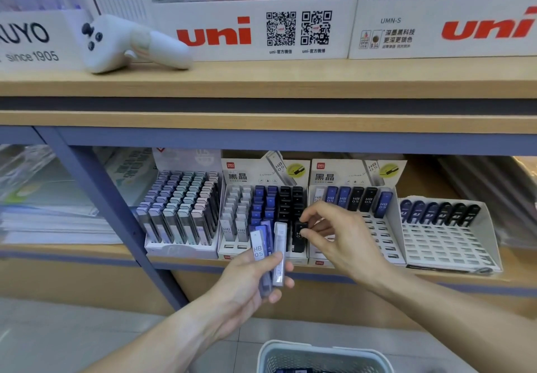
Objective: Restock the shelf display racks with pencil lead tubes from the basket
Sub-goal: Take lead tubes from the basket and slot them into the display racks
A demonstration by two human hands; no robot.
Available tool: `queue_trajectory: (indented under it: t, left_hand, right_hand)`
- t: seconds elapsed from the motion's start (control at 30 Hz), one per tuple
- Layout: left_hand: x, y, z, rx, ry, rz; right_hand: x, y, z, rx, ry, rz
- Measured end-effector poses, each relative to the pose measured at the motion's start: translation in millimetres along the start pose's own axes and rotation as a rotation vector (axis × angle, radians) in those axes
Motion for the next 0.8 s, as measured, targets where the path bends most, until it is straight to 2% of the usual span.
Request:
queue_trajectory:
  t: [0.33,0.47,0.67,0.8]
  left_hand:
    - [2,2,-5,-0.002,0.052,-0.028]
    - [1,2,-6,0.012,0.082,-0.033]
    - [2,4,-5,-0.010,0.066,-0.060]
    - [1,5,-3,0.002,0.079,-0.061]
  right_hand:
    - [-8,2,-6,0.046,0.083,-0.031]
    - [-5,0,-11,0.061,0.048,-0.021]
    - [-7,-4,-10,0.186,0.113,0.006]
    - [-5,-6,-7,0.182,0.098,0.009]
Point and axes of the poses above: each hand's wrist, its own x-axis away from the middle knuckle, its own z-axis out of the back of the hand, y = z × x, the point moved 2 cm from there along -x, towards the middle knuckle, and after that the axes turned 15 degrees about -z, right-handed, at the moved point
